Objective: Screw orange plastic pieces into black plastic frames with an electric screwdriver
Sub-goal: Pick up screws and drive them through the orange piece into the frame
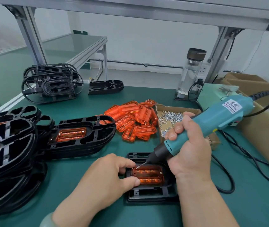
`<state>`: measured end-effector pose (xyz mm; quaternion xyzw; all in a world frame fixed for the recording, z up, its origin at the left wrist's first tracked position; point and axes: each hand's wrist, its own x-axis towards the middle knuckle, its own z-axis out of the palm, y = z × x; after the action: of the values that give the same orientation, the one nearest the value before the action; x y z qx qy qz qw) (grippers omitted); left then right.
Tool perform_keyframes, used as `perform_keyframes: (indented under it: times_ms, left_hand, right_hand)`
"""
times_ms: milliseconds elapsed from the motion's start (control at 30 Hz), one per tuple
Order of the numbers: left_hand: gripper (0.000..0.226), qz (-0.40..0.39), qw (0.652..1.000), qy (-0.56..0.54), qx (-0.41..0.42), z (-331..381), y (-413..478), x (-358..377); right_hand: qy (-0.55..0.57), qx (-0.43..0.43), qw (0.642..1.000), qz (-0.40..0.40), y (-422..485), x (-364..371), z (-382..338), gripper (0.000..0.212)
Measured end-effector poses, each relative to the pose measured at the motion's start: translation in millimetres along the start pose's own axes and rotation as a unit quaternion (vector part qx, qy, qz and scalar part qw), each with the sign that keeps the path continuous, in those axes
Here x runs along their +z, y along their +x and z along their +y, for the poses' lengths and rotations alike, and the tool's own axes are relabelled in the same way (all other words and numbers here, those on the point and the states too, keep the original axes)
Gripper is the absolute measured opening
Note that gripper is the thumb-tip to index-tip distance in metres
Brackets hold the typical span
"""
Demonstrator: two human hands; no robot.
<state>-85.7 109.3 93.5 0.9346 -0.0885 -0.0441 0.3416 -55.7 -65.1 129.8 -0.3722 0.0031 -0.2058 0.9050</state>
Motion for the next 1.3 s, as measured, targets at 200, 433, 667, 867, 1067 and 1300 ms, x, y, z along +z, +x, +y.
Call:
perform_keyframes:
  times_ms: [200, 433, 667, 867, 1067, 1300]
  left_hand:
    - [0.044, 0.003, 1.0, -0.003, 0.009, -4.2, 2.1, 2.1]
    - [0.042, 0.005, 1.0, -0.014, 0.007, -5.9, 2.0, 3.0]
    - [0.039, -0.003, 1.0, -0.015, 0.004, -3.2, 0.9, 1.1]
    - [0.037, -0.008, 1.0, -0.015, 0.0, -1.3, -0.7, 0.3]
    - [0.039, -0.025, 1.0, 0.001, 0.018, 0.0, 0.4, -1.5]
    - [0.036, -0.034, 0.999, 0.017, 0.036, 4.7, 0.5, -4.9]
  right_hand:
    - [-0.031, -0.002, 0.999, -0.032, -1.2, 1.7, 1.1, 0.005]
    - [-0.061, -0.009, 0.995, -0.073, -4.3, 7.5, 2.5, 0.008]
    - [-0.072, -0.013, 0.992, -0.1, -7.6, 11.1, 1.8, 0.009]
    - [-0.089, -0.017, 0.982, -0.168, -11.0, 16.4, 2.3, 0.017]
    - [-0.109, 0.003, 0.952, -0.287, -10.4, 25.3, 4.5, 0.016]
    - [-0.145, 0.05, 0.912, -0.381, -9.3, 37.5, 11.2, 0.019]
